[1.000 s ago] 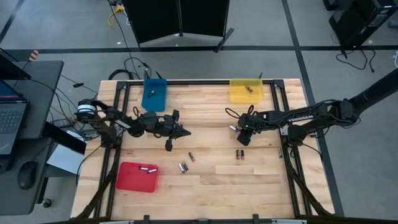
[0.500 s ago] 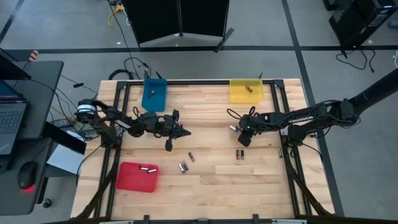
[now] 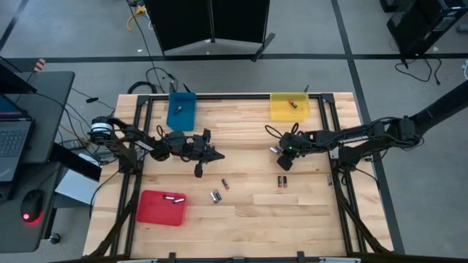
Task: Sort batteries
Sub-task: Put the red battery into the yellow bin, then put the black battery into the blue bin
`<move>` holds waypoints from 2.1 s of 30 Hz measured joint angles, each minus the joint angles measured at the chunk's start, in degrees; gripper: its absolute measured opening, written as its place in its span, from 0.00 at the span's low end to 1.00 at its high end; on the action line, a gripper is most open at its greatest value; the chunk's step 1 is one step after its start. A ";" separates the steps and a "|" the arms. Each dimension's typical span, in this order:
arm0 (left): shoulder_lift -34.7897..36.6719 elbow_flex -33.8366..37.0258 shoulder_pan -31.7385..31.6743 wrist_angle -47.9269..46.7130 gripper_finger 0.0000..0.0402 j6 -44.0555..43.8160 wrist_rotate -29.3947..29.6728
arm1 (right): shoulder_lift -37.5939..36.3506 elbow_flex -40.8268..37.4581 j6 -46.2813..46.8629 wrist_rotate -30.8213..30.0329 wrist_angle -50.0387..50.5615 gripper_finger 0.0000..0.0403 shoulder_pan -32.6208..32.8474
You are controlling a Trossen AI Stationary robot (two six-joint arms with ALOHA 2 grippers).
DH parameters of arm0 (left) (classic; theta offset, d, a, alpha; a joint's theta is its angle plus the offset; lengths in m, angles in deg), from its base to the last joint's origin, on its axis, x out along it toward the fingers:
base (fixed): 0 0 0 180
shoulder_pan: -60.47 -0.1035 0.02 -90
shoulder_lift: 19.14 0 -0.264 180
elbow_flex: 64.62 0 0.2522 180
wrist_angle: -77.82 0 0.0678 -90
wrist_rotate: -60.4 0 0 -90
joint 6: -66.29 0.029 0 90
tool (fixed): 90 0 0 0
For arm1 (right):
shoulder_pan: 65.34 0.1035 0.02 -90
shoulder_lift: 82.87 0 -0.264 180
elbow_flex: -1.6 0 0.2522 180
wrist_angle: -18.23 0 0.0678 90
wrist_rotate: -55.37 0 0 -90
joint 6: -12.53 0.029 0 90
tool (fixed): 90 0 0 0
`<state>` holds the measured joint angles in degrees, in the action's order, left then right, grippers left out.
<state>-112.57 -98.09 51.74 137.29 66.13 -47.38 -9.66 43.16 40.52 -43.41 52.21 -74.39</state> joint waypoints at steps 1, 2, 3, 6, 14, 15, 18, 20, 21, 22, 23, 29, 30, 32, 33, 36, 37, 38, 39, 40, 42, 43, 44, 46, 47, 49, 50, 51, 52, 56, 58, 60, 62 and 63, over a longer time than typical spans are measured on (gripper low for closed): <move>0.00 0.00 0.00 0.02 0.01 0.00 0.00 | 0.00 0.64 0.35 -0.28 0.54 0.14 0.08; 0.00 0.00 -0.02 0.02 0.01 0.02 -0.01 | 0.00 1.23 0.48 -0.66 1.19 0.14 0.22; 0.00 0.00 -0.02 0.00 0.01 0.02 -0.01 | 0.00 1.92 0.52 -1.26 1.83 0.14 0.36; 0.00 0.00 0.00 0.04 0.01 0.04 -0.02 | 0.00 4.58 0.47 -3.21 2.91 0.14 0.41; 0.00 0.00 -0.01 0.04 0.01 0.13 0.03 | -0.02 12.89 -4.56 -7.79 8.61 0.14 -2.32; 0.00 0.00 0.00 0.04 0.01 0.13 0.07 | -0.02 14.02 -5.39 -8.72 9.27 0.14 -3.12; 0.00 0.00 0.00 0.07 0.01 0.15 0.32 | -0.04 17.05 -7.12 -11.65 10.93 0.14 -6.57; 0.00 0.00 0.00 0.07 0.01 0.15 0.35 | -0.04 18.30 -8.53 -12.62 11.34 0.14 -9.68; 0.00 0.00 0.00 0.07 0.01 0.15 0.35 | -0.04 18.82 -9.07 -12.61 11.27 0.14 -11.33; 0.00 0.00 0.00 0.07 0.01 0.15 0.35 | -0.04 19.19 -9.88 -12.63 11.05 0.14 -13.10; 0.00 0.00 -0.01 0.07 0.01 0.15 0.35 | -0.08 19.29 -10.39 -12.62 10.66 0.14 -14.99; 0.00 0.00 -0.01 0.07 0.01 0.17 0.38 | 1.40 19.29 -14.13 -10.55 9.72 0.14 -27.21; 0.00 0.00 0.00 0.07 0.01 0.27 0.38 | 2.29 19.29 -14.87 -9.80 9.31 0.14 -29.01; 0.00 0.00 0.00 0.02 0.01 0.99 0.42 | 4.49 19.29 -16.10 -7.30 7.47 0.14 -32.46; 0.00 0.00 0.00 -0.03 0.01 1.28 0.63 | 5.75 19.29 -16.66 -6.10 6.72 0.14 -33.88; 0.00 0.00 0.00 -0.64 0.01 1.44 1.46 | 9.67 19.27 -18.12 -3.40 4.39 0.14 -37.47; 0.00 0.00 0.00 -0.93 0.01 1.44 1.64 | 10.78 19.27 -18.53 -2.84 3.53 0.14 -38.51; 0.00 0.00 0.00 -1.16 0.01 1.44 1.73 | 11.88 19.27 -18.77 -2.10 2.82 0.14 -39.56; 0.00 0.00 0.00 -1.28 0.01 1.44 1.87 | 12.97 19.27 -18.86 -1.61 2.38 0.14 -40.47; 0.00 0.00 0.00 -1.35 0.01 1.44 1.88 | 13.95 19.27 -18.95 -1.16 2.05 0.14 -41.28; 0.00 0.00 0.00 -1.40 0.01 1.44 1.88 | 15.67 19.27 -18.98 -0.35 1.74 0.14 -42.58; 0.00 0.00 0.00 -1.41 0.01 1.44 1.88 | 16.38 19.27 -19.00 -0.28 1.61 0.14 -43.03; 0.00 0.00 0.00 -1.42 0.01 1.44 1.88 | 17.03 19.27 -19.06 -0.11 1.65 0.14 -43.42; 0.00 0.00 0.00 -1.44 0.01 1.44 1.88 | 18.26 19.27 -19.17 -0.08 1.57 0.14 -44.13; 0.00 0.00 0.00 -1.46 0.01 1.44 1.90 | 18.67 19.32 -19.15 0.28 1.55 0.14 -44.41; 0.00 0.00 0.00 -1.44 0.01 1.44 1.91 | 19.27 19.80 -19.24 1.04 1.24 0.15 -44.85; 0.00 0.00 0.00 -1.44 0.01 1.44 1.91 | 19.48 20.09 -19.22 1.74 1.18 0.16 -44.91; 0.00 0.01 0.00 -1.44 0.01 1.44 1.91 | 19.52 20.18 -19.23 1.94 1.19 0.16 -44.93; 0.00 0.00 0.00 -1.49 0.01 1.43 1.91 | 19.53 20.31 -19.24 2.16 1.31 0.17 -44.92; 0.00 0.00 0.07 -1.55 0.01 1.43 1.91 | 19.50 21.65 -19.24 2.85 1.72 0.22 -45.03; 0.00 0.00 0.11 -1.61 0.01 1.42 1.91 | 19.50 22.25 -19.28 2.49 1.80 0.26 -45.03; 0.00 0.00 0.11 -1.68 0.01 1.43 1.91 | 19.48 23.15 -20.43 1.43 2.24 0.31 -44.91; 0.00 0.00 0.11 -1.82 0.01 1.42 1.91 | 19.47 24.06 -21.43 0.40 2.94 0.35 -44.74; 0.00 0.02 0.11 -1.84 0.01 1.42 1.91 | 19.47 24.59 -21.78 -0.03 3.67 0.37 -44.68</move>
<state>-112.57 -98.07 51.85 135.46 67.55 -45.48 9.82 67.75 18.74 -43.44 55.88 -119.07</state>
